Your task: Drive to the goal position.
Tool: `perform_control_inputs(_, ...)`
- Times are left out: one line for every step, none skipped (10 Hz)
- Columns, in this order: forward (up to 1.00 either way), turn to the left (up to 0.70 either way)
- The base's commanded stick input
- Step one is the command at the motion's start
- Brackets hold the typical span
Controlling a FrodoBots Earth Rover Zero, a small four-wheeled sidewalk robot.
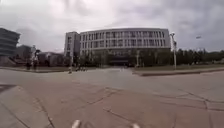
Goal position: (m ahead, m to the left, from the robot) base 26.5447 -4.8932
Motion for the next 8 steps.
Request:
perform_control_inputs(0.85, 0.00)
perform_control_inputs(0.85, 0.00)
perform_control_inputs(0.85, 0.00)
perform_control_inputs(0.85, 0.00)
perform_control_inputs(0.85, 0.00)
perform_control_inputs(0.85, 0.00)
perform_control_inputs(0.85, 0.00)
perform_control_inputs(0.85, 0.00)
